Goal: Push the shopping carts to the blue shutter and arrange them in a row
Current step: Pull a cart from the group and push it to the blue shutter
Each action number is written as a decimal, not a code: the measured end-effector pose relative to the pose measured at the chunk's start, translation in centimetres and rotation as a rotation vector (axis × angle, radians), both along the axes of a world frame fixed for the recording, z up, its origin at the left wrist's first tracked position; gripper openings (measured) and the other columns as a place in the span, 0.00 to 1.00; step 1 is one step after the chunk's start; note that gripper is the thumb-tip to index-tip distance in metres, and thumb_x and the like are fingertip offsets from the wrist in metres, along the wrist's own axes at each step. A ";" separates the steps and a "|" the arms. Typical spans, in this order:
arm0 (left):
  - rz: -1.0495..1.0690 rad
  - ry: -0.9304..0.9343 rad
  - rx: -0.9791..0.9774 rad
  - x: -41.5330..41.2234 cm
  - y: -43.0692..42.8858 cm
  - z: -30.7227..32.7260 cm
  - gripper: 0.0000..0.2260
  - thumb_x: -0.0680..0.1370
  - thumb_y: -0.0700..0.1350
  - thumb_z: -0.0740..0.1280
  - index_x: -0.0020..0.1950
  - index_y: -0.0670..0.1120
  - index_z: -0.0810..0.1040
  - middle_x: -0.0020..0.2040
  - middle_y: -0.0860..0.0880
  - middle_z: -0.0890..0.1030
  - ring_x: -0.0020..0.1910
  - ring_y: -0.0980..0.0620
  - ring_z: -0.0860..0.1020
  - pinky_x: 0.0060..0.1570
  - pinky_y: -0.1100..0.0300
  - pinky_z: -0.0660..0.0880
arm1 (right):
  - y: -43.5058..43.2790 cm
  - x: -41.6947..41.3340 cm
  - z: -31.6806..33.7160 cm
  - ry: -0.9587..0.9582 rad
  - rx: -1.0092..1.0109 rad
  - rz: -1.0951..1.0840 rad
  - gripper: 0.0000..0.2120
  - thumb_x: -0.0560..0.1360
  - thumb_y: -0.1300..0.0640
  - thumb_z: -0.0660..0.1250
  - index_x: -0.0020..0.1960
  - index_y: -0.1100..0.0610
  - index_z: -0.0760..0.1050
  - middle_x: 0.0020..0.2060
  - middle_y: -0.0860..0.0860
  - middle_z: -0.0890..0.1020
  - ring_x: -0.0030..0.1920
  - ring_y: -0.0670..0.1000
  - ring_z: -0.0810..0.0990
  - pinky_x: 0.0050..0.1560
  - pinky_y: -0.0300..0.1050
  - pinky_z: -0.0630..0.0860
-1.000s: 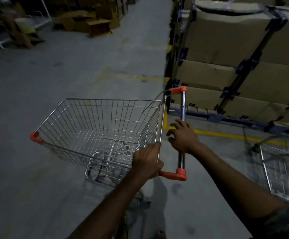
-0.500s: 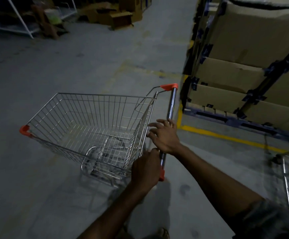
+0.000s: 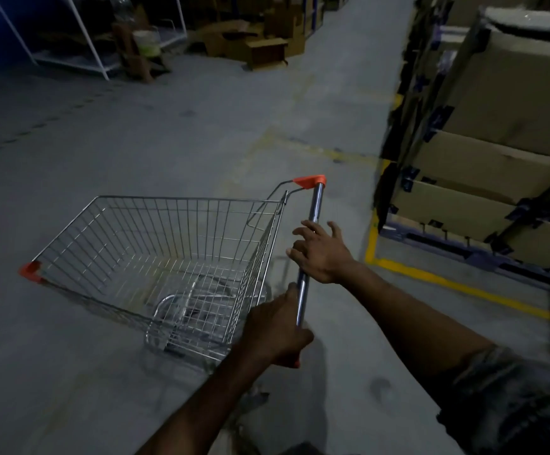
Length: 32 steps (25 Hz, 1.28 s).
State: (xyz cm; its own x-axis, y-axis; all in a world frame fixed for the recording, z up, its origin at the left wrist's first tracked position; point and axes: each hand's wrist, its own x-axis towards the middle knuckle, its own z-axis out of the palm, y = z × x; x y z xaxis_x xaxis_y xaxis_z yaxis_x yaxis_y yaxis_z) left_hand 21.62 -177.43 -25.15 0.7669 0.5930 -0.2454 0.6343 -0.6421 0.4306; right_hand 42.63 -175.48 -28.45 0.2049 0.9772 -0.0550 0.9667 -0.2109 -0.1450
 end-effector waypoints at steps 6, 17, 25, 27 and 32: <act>0.111 0.068 0.127 -3.3 2.8 0.1 0.46 0.77 0.42 0.67 0.82 0.48 0.35 0.79 0.45 0.59 0.61 0.42 0.78 0.51 0.52 0.73 | 5.8 -5.3 0.3 -0.024 0.027 0.087 0.37 0.81 0.32 0.39 0.56 0.48 0.83 0.67 0.50 0.77 0.79 0.52 0.59 0.76 0.67 0.48; 0.409 0.110 0.158 -12.9 10.3 -1.1 0.41 0.78 0.39 0.69 0.82 0.50 0.45 0.71 0.48 0.72 0.56 0.46 0.81 0.50 0.54 0.76 | 15.7 -15.3 0.1 -0.121 0.113 0.239 0.41 0.78 0.24 0.38 0.45 0.48 0.82 0.43 0.46 0.77 0.56 0.49 0.72 0.62 0.58 0.63; 0.359 -0.127 0.613 -19.2 15.4 -3.7 0.30 0.68 0.36 0.73 0.71 0.43 0.76 0.34 0.50 0.81 0.23 0.53 0.75 0.27 0.65 0.61 | 21.6 -22.0 0.7 -0.173 0.048 0.263 0.41 0.80 0.28 0.37 0.46 0.49 0.83 0.43 0.46 0.75 0.55 0.51 0.69 0.57 0.55 0.64; 0.404 -0.129 0.468 -20.5 16.7 -3.2 0.32 0.72 0.40 0.76 0.74 0.47 0.71 0.40 0.49 0.83 0.31 0.51 0.80 0.30 0.63 0.65 | 23.0 -23.3 0.7 -0.178 0.040 0.286 0.41 0.80 0.28 0.37 0.46 0.49 0.84 0.42 0.46 0.76 0.56 0.51 0.70 0.58 0.56 0.64; 0.511 -0.073 0.376 -24.7 19.7 -2.9 0.30 0.76 0.61 0.71 0.76 0.60 0.64 0.54 0.50 0.83 0.49 0.47 0.84 0.42 0.58 0.73 | 26.0 -25.9 1.1 -0.221 0.019 0.373 0.41 0.79 0.27 0.39 0.45 0.49 0.85 0.41 0.48 0.80 0.62 0.53 0.71 0.67 0.63 0.61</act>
State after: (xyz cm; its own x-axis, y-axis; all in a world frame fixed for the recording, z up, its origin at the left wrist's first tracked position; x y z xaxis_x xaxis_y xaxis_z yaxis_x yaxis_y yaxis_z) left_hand -3.07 -157.72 -28.03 0.3718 0.9236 0.0934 0.8778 -0.3826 0.2883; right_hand 16.71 -149.44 -27.34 -0.1579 0.9870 -0.0309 0.9844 0.1598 0.0737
